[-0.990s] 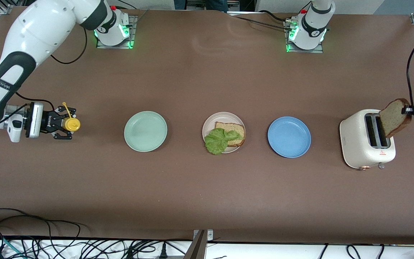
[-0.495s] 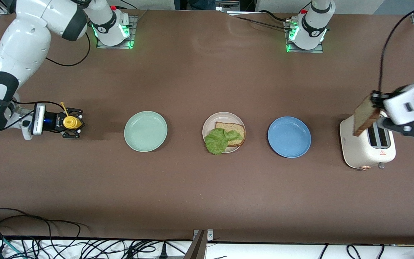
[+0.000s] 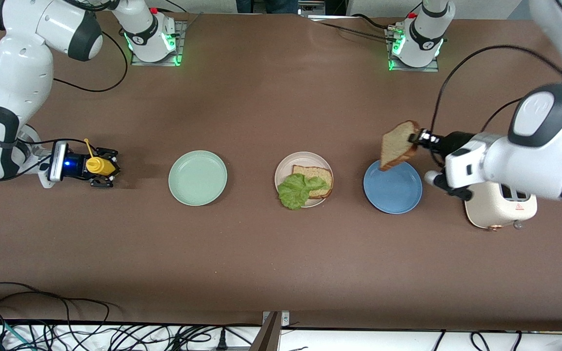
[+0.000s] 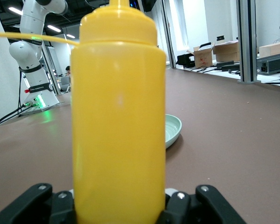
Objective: Make sandwich on beige plate with both arms
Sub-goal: 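Set the mustard down while the left gripper carries bread over the sandwich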
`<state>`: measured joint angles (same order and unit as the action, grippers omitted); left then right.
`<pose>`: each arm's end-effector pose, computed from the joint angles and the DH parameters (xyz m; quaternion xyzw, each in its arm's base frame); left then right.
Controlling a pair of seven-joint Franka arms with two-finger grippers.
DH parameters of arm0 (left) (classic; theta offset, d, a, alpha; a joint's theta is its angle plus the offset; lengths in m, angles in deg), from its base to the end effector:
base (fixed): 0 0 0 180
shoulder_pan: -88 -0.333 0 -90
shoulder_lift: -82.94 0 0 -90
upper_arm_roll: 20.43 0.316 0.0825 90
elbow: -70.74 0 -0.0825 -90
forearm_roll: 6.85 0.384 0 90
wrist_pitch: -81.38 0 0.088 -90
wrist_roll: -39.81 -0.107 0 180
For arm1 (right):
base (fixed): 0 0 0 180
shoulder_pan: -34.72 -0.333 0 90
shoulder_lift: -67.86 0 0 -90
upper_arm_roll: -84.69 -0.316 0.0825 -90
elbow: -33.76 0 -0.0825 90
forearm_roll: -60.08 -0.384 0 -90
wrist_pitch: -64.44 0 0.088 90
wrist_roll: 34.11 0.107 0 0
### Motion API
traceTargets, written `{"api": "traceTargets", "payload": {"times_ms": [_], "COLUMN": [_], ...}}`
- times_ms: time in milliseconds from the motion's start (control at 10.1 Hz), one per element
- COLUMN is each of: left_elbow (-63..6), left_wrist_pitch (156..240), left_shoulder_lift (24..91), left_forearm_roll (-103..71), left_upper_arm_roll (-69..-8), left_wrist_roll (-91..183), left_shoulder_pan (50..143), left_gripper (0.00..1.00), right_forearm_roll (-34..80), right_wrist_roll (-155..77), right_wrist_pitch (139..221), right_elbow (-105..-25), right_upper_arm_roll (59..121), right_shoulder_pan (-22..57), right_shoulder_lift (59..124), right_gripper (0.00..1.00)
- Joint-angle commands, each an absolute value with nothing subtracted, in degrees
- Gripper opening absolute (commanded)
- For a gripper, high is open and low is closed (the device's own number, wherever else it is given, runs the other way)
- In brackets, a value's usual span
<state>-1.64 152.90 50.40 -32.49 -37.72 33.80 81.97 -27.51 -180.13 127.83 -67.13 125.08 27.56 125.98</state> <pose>0.6344 -0.1380 0.4317 0.9046 -0.1477 -0.2757 0.2898 0.5388 -0.1581 0.0979 -0.6058 -0.4708 -0.4160 0.4882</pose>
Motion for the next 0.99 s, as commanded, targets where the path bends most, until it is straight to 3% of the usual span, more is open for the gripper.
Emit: {"api": "traceTargets", "payload": {"times_ms": [0, 198, 396, 495, 594, 792, 891], "left_elbow": [-0.1, -0.5, -0.5, -0.5, -0.5, -0.5, -0.6], "left_wrist_pitch": [154.1, 160.4, 168.2, 171.4, 173.4, 174.4, 174.4], "left_shoulder_lift": [43.2, 37.8, 33.7, 30.9, 28.5, 26.5, 26.3], "left_forearm_roll": [-45.5, -51.5, -55.5, -58.5, -61.4, -63.1, -63.1], "left_upper_arm_roll": [-37.9, -37.9, -37.9, -37.9, -37.9, -37.8, -37.7], "left_wrist_roll": [34.8, 32.4, 27.4, 23.9, 20.2, 16.0, 14.9], "left_shoulder_pan": [83.4, 84.9, 88.4, 89.1, 89.7, 89.9, 89.9], "left_gripper": [0.0, 0.0, 0.0, 0.0, 0.0, 0.0, 0.0], "right_forearm_roll": [-28.3, -28.2, -28.1, -28.0, -28.0, -27.6, -27.0], "right_wrist_roll": [-183.6, -184.6, -184.8, -184.0, -183.3, -182.0, -181.9], "right_wrist_pitch": [128.3, 130.2, 130.5, 130.5, 130.5, 130.9, 130.9], "right_elbow": [-63.7, -63.5, -63.4, -63.4, -63.4, -62.9, -61.9], "right_upper_arm_roll": [121.1, 116.4, 116.0, 116.1, 116.0, 116.1, 116.4], "right_shoulder_pan": [31.3, 34.8, 35.2, 35.2, 35.1, 35.1, 35.2], "right_shoulder_lift": [128.6, 129.4, 129.5, 129.5, 129.5, 129.5, 129.5], "right_gripper": [0.0, 0.0, 0.0, 0.22, 0.58, 0.74, 0.76]}}
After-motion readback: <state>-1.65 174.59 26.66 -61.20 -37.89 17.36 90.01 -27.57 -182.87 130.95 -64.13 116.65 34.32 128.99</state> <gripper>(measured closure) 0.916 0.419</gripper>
